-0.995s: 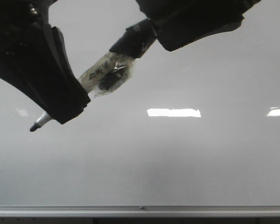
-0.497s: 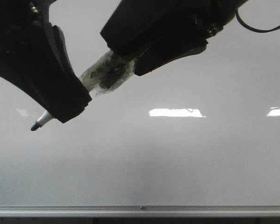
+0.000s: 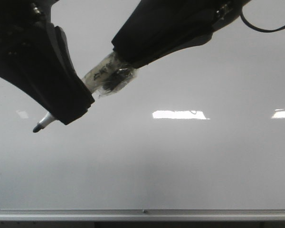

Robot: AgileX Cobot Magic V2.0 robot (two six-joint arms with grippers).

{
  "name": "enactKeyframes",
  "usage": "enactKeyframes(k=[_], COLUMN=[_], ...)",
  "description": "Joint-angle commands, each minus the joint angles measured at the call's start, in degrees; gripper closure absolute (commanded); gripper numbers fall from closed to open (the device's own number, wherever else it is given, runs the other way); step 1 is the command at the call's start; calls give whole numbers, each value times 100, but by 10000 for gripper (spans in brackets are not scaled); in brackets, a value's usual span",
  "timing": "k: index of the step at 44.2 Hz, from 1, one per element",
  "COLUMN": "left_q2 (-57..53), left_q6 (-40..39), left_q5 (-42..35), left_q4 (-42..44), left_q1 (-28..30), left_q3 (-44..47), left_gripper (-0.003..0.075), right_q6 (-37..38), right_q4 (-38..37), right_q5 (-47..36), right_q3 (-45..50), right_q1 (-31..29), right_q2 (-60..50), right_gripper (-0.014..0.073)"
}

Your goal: Write number 4 on whiteboard

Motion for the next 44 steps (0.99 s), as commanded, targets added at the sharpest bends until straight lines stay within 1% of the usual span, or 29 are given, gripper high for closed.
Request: enactKeyframes(k=[1, 4, 5, 6, 7, 10, 13, 18, 22, 25, 28, 30, 34, 36, 39, 44], left_q2=[-208, -208, -208, -208, -208, -208, -208, -208, -208, -208, -208, -208, -208, -208, -208, -208], left_q6=[16, 5, -24, -24, -24, -24, -24, -24, -24, -24, -24, -24, -24, -24, -24, -24], left_q5=[-94, -152, -217, -260, -306, -457, -579, -672, -686, -715, -715, -715, -715, -715, -715, -715], left_q4=[-336, -336, -336, -336, -348, -357, -357, -371, -371, -371, -371, -371, -371, -371, -371, -371], left_q1=[-46, -46, -46, -46, -46, -46, -46, -46, -46, -46, -46, -46, -46, -46, -46, -46], left_q3=[-171, -171, -171, -171, -171, -171, -171, -171, -171, -171, -171, -171, -171, -171, -171, -171], left_gripper=[600, 451, 377, 339, 269, 132, 69, 66, 101, 160, 267, 354, 542, 630, 737, 741], right_q6=[-82, -39, -2, 19, 54, 216, 445, 752, 920, 1025, 1062, 1105, 1240, 1248, 1248, 1248], right_q4=[304, 243, 225, 190, 156, -56, -363, -699, -822, -851, -851, -851, -851, -830, -796, -771], right_q5=[141, 176, 181, 167, 145, 60, -79, -513, -1081, -1588, -2063, -2385, -2776, -2944, -3163, -3488], right_q3=[-180, -175, -156, -121, -105, 39, 281, 824, 1249, 1503, 1695, 1755, 1770, 1770, 1770, 1633], right_q1=[-89, -216, -295, -361, -430, -680, -967, -1469, -1848, -2145, -2480, -2698, -3106, -3216, -3279, -3279], right_q2=[-194, -267, -328, -375, -438, -677, -961, -1602, -2180, -2615, -3055, -3298, -3643, -3719, -3743, -3602], right_gripper=[659, 656, 653, 653, 653, 653, 653, 653, 653, 653, 653, 653, 653, 653, 653, 653])
